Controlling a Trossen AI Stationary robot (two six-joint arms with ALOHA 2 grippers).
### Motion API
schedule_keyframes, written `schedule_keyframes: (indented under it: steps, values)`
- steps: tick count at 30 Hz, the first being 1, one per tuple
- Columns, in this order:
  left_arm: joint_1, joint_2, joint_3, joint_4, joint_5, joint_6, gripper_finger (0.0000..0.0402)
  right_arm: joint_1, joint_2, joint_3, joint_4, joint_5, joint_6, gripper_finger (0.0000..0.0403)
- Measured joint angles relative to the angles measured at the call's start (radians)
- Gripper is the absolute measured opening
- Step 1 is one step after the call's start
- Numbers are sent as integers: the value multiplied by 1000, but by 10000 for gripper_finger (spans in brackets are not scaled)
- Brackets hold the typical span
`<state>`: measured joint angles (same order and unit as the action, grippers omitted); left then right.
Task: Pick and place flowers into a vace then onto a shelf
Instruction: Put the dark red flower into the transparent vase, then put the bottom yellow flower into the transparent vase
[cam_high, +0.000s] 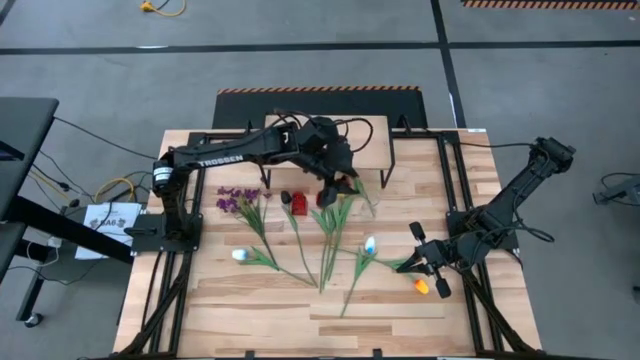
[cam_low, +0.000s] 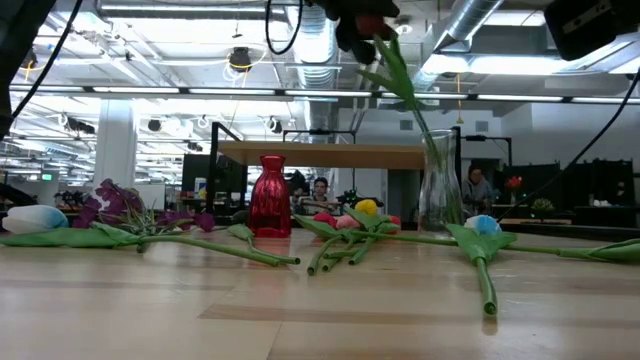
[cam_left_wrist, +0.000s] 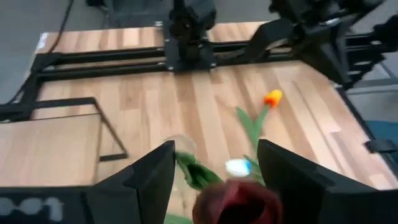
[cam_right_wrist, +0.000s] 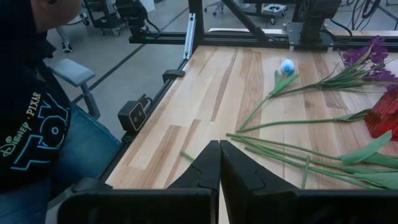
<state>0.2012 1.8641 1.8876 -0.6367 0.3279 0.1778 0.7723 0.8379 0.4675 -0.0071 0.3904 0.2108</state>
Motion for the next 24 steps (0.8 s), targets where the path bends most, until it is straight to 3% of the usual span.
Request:
schedule_keyframes:
  steps: [16,24]
  values:
    - [0,0,110,-39,-22,21,234,0,0,0,-9,0,0,0]
    - [-2,0,245,-186,-30,10,234,-16,0,0,-39,3,88,0]
